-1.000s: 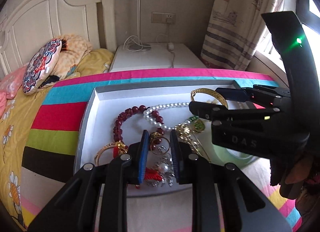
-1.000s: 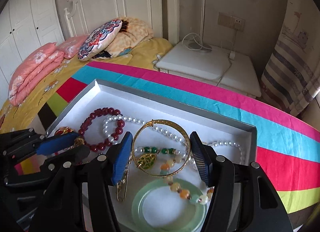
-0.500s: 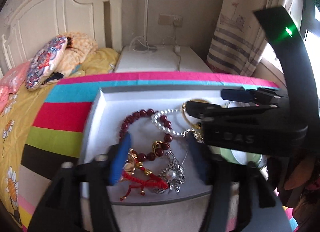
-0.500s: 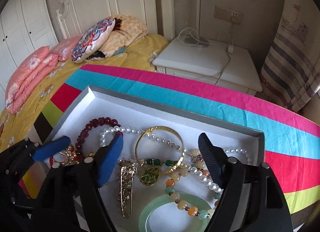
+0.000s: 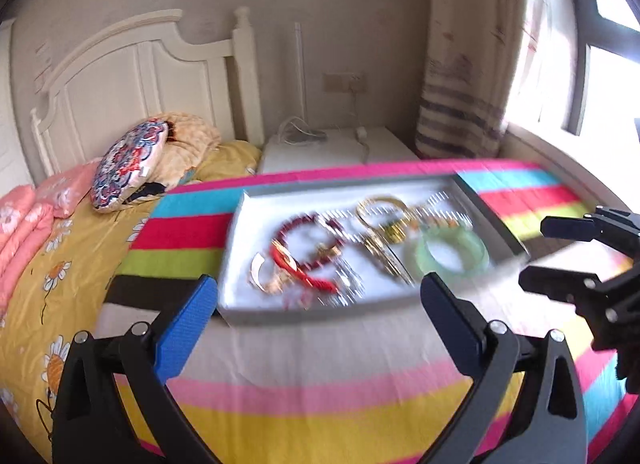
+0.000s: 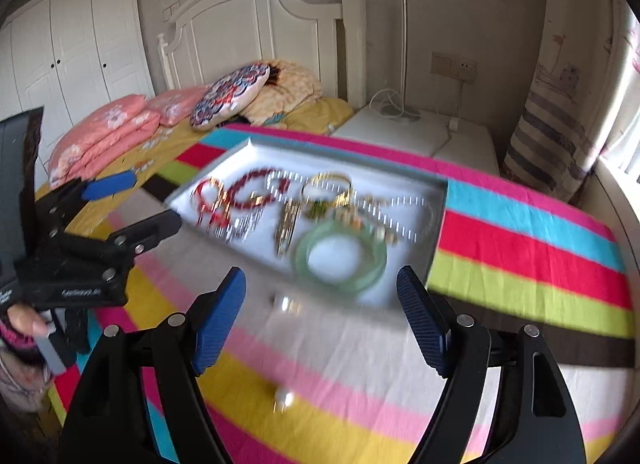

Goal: Organize jewelry
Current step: 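Grasp a pearl earring with the right gripper while the left gripper grasps the other pearl earring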

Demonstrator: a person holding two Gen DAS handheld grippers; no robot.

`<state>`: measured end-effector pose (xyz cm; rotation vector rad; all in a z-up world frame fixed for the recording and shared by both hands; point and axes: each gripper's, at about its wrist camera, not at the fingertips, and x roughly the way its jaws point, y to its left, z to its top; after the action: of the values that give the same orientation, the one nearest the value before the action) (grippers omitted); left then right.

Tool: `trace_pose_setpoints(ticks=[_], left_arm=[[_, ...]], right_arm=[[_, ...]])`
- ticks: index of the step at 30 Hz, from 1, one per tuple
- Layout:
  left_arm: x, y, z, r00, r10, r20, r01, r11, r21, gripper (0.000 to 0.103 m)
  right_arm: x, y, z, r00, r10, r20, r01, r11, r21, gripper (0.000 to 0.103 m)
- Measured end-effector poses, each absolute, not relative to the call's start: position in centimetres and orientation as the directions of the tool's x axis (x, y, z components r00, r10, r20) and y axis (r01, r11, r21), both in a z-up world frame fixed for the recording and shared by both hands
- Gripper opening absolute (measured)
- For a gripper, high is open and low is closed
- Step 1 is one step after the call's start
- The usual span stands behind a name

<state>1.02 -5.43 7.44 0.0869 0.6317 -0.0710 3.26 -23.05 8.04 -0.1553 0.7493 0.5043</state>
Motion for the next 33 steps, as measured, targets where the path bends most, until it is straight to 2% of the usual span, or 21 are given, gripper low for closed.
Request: trace_pose_setpoints(ticks=[8,10,12,19,23,26,33], left_arm=[[-0.2,-8.6,3.6,0.704,-0.101,-0.703,0.205,0.976,0.066,0.101],[-0.5,-8.9,3.2,0.686,-0.122,-0.717,0.223,0.974,0.048,0.101],[-0.6,-9.0,3.0,0.674,-0.137,-0.726,0.233,0.972,0.032,0.101],[-0.4,-9.2,2.1,0.649,-0.130,-0.750,0.229,0.973,0.030,0.100],[-0.1,-9.3,2.2,0.647,-0.122,-0.753,0.218,0.975,0.029,0.099],[0.3,-9.6,2.2,0.635,-0.141,-0.759,0.228,0.974,0.009,0.094],[0.9,-12.0,1.8,0.606,-0.175,-0.776,0.283,0.959,0.005,0.083]], right_arm=[[-1.3,-23.2,4.2,0.566,0.346,-0.748,-0.525,0.851,-0.004,0.074],[-1.5,-22.9,3.6,0.557,0.334,-0.760,-0.529,0.848,-0.015,0.068],[-1.8,-22.6,3.0,0.545,0.341,-0.766,-0.540,0.842,-0.009,0.058],[-0.8,-22.6,2.1,0.529,0.333,-0.781,-0.529,0.849,0.004,0.039],[-1.1,-21.9,2.1,0.539,0.322,-0.778,-0.542,0.840,-0.027,0.025],[-1.6,-21.4,2.1,0.547,0.313,-0.776,-0.549,0.834,-0.051,0.016],[-1.9,-22.6,2.4,0.577,0.305,-0.758,-0.521,0.852,-0.054,0.015]])
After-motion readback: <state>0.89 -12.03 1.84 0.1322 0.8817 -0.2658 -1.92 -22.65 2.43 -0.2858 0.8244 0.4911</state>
